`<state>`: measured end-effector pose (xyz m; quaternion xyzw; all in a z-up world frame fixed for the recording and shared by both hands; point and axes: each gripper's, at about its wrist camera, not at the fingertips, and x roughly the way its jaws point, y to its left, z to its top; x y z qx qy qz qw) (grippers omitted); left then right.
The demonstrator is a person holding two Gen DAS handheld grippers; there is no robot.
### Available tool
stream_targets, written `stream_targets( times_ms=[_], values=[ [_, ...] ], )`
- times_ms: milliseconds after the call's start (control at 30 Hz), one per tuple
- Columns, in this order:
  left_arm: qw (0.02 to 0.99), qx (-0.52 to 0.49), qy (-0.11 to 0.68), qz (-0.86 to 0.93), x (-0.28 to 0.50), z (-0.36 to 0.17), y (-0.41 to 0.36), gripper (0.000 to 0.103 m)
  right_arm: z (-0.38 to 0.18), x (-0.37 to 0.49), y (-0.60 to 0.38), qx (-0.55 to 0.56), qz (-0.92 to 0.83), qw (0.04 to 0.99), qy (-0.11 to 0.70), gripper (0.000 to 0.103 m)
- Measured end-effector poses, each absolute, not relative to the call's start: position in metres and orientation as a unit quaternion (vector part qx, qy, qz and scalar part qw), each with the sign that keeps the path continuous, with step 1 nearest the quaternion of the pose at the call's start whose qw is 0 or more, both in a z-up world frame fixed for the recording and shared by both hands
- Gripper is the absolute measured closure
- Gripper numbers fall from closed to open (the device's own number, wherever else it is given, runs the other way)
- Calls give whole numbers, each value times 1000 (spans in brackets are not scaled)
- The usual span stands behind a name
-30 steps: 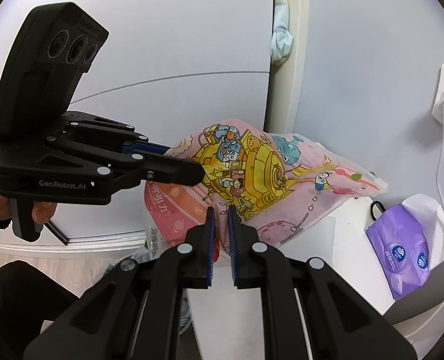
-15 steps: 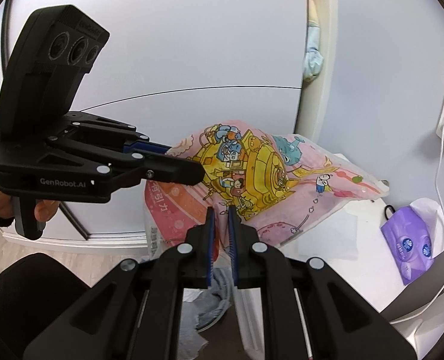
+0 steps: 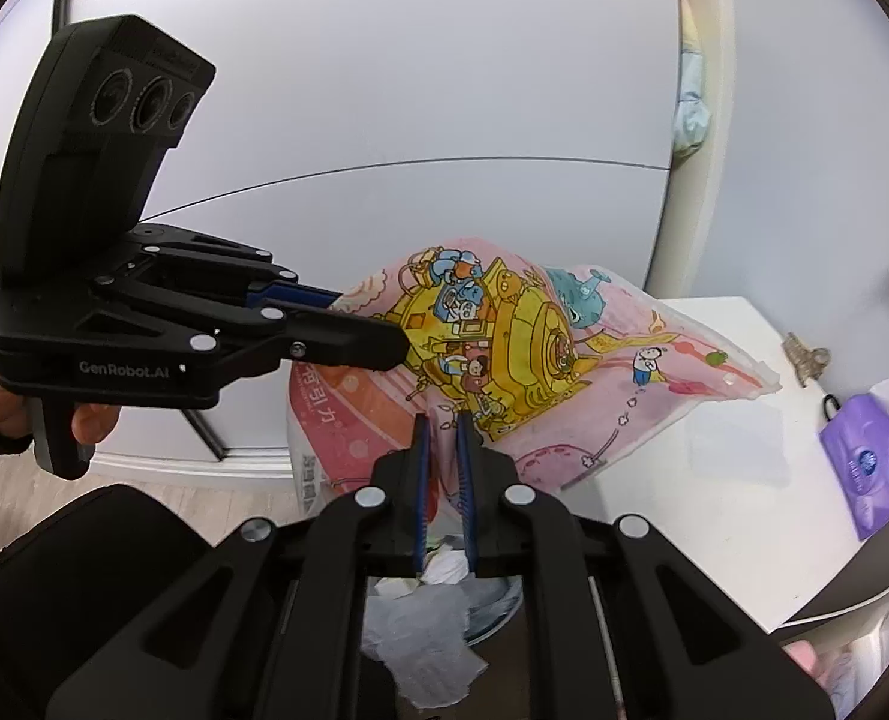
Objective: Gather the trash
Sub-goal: 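Carry the pink bag with the right gripper over the wastebasket and lower it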
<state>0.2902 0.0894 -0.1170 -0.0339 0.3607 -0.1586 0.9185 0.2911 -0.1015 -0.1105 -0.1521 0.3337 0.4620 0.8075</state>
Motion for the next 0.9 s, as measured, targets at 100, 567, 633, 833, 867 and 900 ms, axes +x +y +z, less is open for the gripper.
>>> stream_targets(
  times_ms=[100,567,633,833,867,900],
  values=[
    [918,-37,367,-149,276,-125,93,90,-119,281,-95,-153,473,797,342,92],
    [908,-74,400,-105,232,-177,122,90,-165,254,-65,-167,507,755,381,92],
    [905,-79,405,-101,230,-185,125,90,-173,252,-61,-167,508,750,389,92],
    [898,-93,420,-92,224,-206,134,90,-193,256,-51,-167,515,735,408,92],
    [897,-95,422,-92,224,-208,136,90,-198,253,-49,-169,516,733,411,92],
    [896,-98,424,-91,224,-211,137,90,-199,254,-49,-169,517,731,413,92]
  ],
)
